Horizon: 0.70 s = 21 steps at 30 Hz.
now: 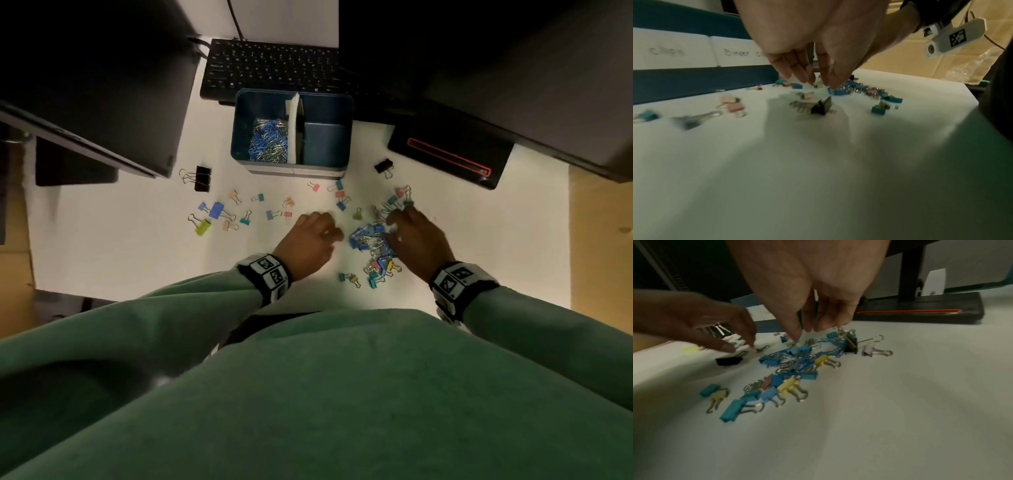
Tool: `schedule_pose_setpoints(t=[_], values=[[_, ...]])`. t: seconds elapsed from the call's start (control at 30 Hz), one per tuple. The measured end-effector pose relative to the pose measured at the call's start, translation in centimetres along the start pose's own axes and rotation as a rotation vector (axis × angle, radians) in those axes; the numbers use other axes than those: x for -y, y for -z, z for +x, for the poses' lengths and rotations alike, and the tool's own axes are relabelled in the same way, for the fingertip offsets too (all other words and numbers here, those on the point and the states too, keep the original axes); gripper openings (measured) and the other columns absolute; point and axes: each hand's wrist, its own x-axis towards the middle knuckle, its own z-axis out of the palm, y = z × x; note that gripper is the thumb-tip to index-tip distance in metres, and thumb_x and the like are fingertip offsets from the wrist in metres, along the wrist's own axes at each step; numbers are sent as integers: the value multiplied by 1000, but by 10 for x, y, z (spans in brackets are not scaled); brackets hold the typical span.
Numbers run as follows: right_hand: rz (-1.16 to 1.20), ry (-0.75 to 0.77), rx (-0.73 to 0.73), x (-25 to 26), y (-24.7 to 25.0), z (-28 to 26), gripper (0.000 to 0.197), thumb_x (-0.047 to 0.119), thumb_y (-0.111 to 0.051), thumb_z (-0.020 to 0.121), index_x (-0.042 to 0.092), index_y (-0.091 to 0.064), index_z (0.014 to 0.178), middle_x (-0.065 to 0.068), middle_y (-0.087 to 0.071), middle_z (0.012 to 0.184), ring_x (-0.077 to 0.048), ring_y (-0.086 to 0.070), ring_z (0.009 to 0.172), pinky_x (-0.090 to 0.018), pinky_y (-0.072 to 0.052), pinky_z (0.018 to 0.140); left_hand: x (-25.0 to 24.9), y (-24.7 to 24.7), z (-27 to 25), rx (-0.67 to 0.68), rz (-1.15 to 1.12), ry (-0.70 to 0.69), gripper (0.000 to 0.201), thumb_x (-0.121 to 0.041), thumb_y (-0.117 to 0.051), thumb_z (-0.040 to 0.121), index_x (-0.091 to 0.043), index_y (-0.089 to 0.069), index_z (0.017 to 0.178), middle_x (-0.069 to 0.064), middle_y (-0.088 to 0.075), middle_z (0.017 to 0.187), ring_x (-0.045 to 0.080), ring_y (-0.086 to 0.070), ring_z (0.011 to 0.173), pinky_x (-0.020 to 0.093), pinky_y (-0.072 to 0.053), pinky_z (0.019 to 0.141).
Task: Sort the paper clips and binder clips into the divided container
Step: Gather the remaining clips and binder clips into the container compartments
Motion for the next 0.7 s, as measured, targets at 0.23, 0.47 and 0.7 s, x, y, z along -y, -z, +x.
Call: schedule_pose_setpoints(t=[0.23,0.47,0.7], values=[[-42,-7,189,-1,-9,-5,30,24,-57,93,7,-59,118,-18,-59,124,-37,-64,103,-45,-56,79,-42,-5,46,145,31,95,43,-38,-59,89,-8,-52,119,12,-58,115,31,-54,106,39,-38,92],[91,-35,89,-6,8,7,19,20,-58,92,11,-59,109,-10,-62,117,-30,-65,94,-37,-55,81,-12,-3,17,122,-45,84,25,-21,-64,85,-10,-60,107,12,-61,102,32,-56,97,40,-41,83],[-54,-12,131,1,6,47,32,23,-59,92,7,-53,119,-14,-53,116,-34,-57,102,-39,-49,77,15,8,-7,122,-71,108,28,-14,-62,81,-16,-64,109,8,-58,110,29,-52,102,40,-39,85]])
